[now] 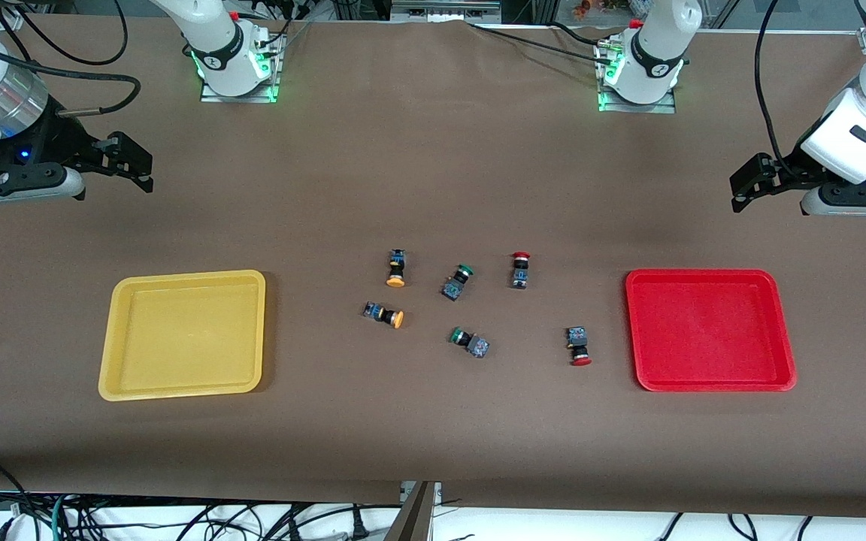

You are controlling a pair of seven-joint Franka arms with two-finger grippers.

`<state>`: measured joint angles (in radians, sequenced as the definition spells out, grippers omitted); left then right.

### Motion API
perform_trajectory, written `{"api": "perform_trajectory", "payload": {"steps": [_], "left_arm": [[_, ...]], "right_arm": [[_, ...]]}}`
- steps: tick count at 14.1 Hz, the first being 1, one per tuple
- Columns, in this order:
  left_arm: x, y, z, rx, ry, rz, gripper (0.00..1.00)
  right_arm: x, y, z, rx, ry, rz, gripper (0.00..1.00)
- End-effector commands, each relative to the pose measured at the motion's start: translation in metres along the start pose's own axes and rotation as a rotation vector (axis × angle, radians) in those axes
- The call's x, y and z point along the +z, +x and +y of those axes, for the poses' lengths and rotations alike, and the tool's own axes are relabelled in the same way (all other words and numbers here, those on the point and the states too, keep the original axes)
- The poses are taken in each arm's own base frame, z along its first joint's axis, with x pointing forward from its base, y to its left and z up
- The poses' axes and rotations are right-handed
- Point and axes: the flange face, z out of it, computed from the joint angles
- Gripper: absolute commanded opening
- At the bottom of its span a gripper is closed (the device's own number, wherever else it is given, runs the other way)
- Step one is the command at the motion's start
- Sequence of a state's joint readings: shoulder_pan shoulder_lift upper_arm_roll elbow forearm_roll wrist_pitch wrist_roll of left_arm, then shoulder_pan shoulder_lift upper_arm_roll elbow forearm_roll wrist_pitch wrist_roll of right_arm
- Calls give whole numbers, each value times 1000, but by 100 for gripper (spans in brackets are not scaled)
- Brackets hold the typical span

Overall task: Place red and yellow buttons in trays
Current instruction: 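Move the right gripper toward the yellow-capped button near the trays' middle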

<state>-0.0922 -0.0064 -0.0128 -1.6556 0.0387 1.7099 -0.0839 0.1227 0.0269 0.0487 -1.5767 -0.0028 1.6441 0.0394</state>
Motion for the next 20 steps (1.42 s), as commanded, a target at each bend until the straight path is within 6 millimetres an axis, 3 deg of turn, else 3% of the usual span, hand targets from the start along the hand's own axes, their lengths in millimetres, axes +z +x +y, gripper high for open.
{"api": "perform_trajectory", "payload": {"steps": [1, 4, 7, 11, 13, 17, 20], "left_arm": [[-6, 3, 1, 11, 16, -4, 100], [-6, 2, 1, 9, 15, -4, 100], [-6, 1, -1, 7, 16, -12, 100], [-6, 1, 0, 7, 16, -13, 100], [-4, 0, 0, 7, 17, -24, 100], [0, -3, 0, 10, 19, -58, 100], [0, -3, 0, 10, 20, -59, 100]], "right_arm": [[-7, 4, 1, 11, 2, 12, 100], [-7, 4, 1, 18, 9, 13, 100], [6, 3, -7, -70, 4, -33, 100], [38, 12, -43, -139, 12, -96, 100], [76, 21, -86, -206, 16, -150, 100], [180, 41, -178, -370, 18, -182, 100], [258, 54, -211, -522, 36, -170, 100]]}}
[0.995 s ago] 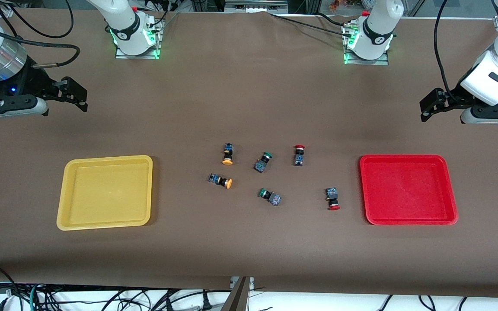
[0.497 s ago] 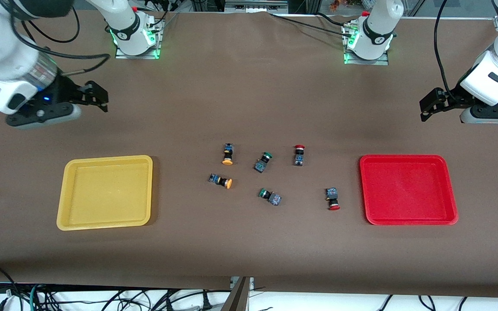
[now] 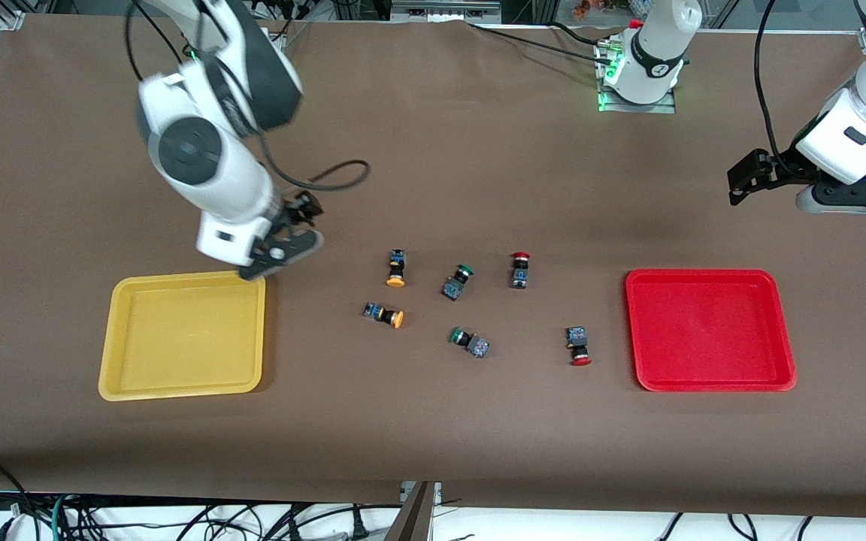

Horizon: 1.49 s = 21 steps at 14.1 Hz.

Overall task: Place red and yellow buttons in trays
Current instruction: 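Lower the right gripper and grasp the yellow-capped button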

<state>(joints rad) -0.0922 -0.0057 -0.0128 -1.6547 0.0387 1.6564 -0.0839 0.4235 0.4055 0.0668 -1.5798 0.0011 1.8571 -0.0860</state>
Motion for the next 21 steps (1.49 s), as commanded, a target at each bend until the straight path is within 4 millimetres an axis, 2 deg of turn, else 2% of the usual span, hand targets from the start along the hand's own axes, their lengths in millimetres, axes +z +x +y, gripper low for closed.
{"api": "perform_trajectory", "payload": {"steps": [1, 3, 4, 8, 12, 15, 17, 20, 21], "left_arm": [[-5, 2, 1, 10, 15, -6, 100], [-5, 2, 1, 8, 15, -6, 100], [-5, 2, 1, 10, 15, -6, 100], [-3, 2, 0, 9, 16, -9, 100], [-3, 2, 1, 10, 17, -12, 100], [-3, 1, -1, 6, 18, -15, 100], [-2, 2, 0, 7, 18, -17, 100], [14, 8, -3, 2, 17, -49, 100], [17, 11, -2, 2, 11, -53, 100]], "right_arm": [[59, 31, -4, -127, 7, 15, 100], [92, 50, -14, -182, -3, 75, 100], [105, 58, -23, -209, -9, 102, 100], [154, 86, -35, -321, -29, 197, 100], [180, 95, -46, -339, -38, 246, 100], [193, 97, -47, -339, -40, 262, 98], [199, 99, -47, -338, -42, 278, 86], [195, 99, -42, -339, -44, 281, 48], [190, 99, -36, -328, -42, 284, 30]]}}
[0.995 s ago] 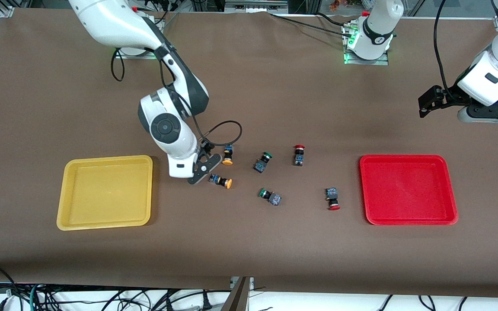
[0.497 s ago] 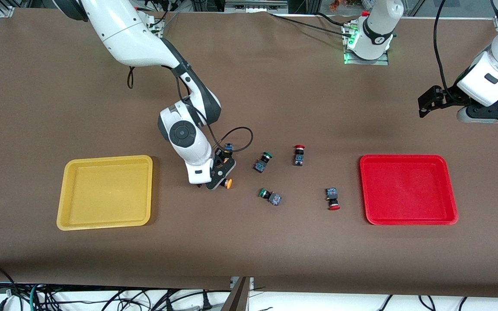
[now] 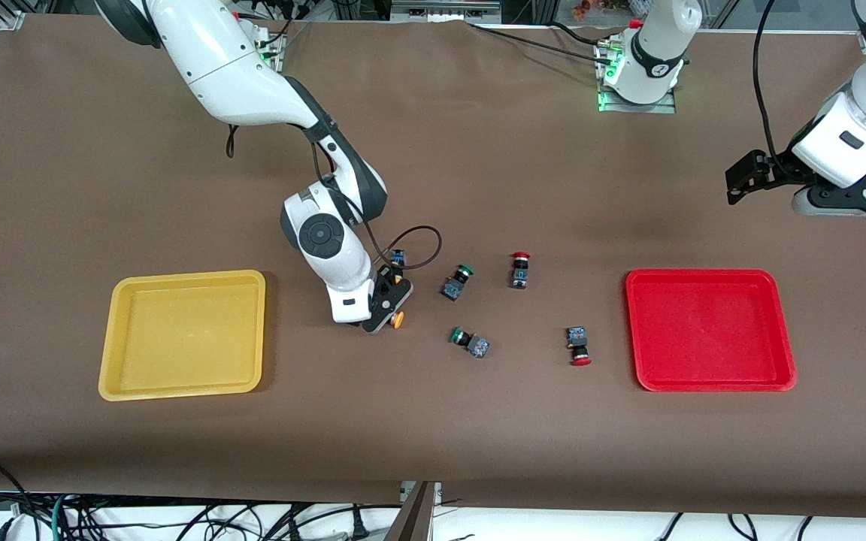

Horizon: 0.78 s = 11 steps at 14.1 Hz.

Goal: Place red and yellow buttons in trays

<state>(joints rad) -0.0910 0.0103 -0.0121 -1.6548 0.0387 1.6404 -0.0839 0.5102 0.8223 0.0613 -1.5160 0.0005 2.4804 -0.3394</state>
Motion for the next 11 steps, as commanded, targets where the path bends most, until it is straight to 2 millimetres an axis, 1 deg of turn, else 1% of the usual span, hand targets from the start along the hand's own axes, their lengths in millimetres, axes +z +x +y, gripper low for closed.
{"api": "perform_trajectory", "payload": {"steps": [1, 2, 3, 4, 5, 6, 7, 9, 10, 11], "left_arm": [[12, 11, -1, 14, 9, -33, 100], [22, 12, 4, 22, 5, -62, 100], [27, 11, 16, 33, -34, -91, 100], [44, 16, 39, 62, -60, -122, 100], [66, 24, 52, 84, -52, -149, 100], [95, 36, 63, 88, -47, -175, 100], [111, 50, 69, 94, -43, -152, 100], [143, 77, 78, 87, -54, -97, 100], [157, 88, 90, 85, -58, -68, 100], [173, 100, 100, 76, -60, -49, 100]], "right_arm": [[-14, 4, 18, 1, -12, 21, 16], [-16, -2, 31, 19, -8, 4, 4], [-34, -6, 45, 36, -4, -10, 1], [-55, -12, 61, 40, 2, -34, 0], [-77, -20, 79, 49, 5, -56, 0], [-100, -31, 95, 47, 12, -81, 0], [-121, -49, 121, 47, 17, -117, 0], [-147, -89, 168, -10, 44, -190, 0], [-150, -110, 192, -26, 47, -209, 0], [-148, -132, 218, -26, 44, -222, 0]]}}
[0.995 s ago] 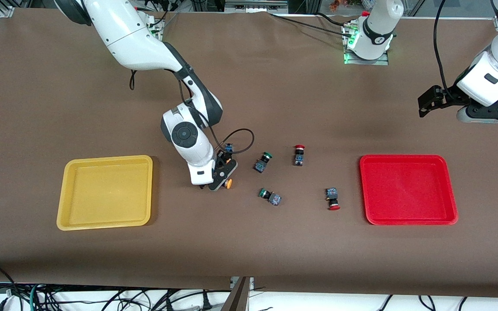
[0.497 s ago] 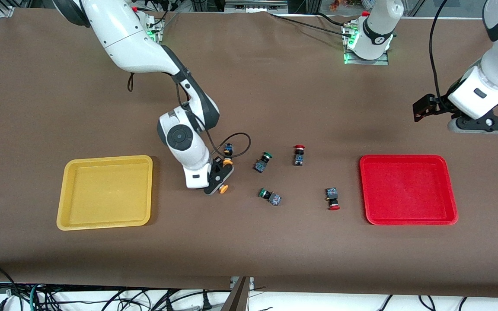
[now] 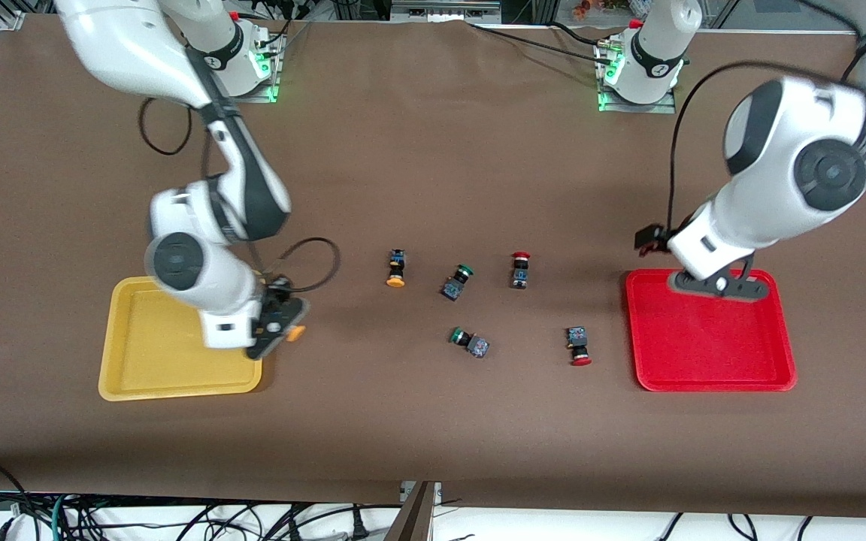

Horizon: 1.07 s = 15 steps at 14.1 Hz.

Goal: Place red and yellow buttons in trays

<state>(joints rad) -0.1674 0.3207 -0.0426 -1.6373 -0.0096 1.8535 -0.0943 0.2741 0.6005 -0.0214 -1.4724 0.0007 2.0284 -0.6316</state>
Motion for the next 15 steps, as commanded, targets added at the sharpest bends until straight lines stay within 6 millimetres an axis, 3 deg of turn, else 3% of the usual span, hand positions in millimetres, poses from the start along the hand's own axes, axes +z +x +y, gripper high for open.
{"api": "perform_trajectory", "payload": {"steps": [1, 4, 6, 8, 9, 11, 12, 15], "left_arm": [[32, 42, 19, -34, -12, 43, 100], [81, 72, 26, -94, 25, 163, 100], [111, 81, 29, -129, 43, 187, 100], [154, 88, 52, -170, 20, 226, 100], [173, 91, 60, -192, 7, 246, 100], [193, 89, 74, -214, 0, 247, 100], [203, 86, 75, -224, 5, 233, 100], [211, 86, 77, -225, 1, 237, 100]], "right_arm": [[21, -54, 52, -15, 25, -35, 0], [75, -91, 98, 67, 20, -24, 3], [85, -96, 103, 84, 27, -27, 9], [97, -95, 105, 93, 17, -19, 21], [101, -93, 105, 95, 14, -12, 30], [100, -92, 104, 129, 44, 10, 87], [97, -88, 101, 144, 64, 36, 100], [76, -78, 89, 220, 105, 49, 100]]}}
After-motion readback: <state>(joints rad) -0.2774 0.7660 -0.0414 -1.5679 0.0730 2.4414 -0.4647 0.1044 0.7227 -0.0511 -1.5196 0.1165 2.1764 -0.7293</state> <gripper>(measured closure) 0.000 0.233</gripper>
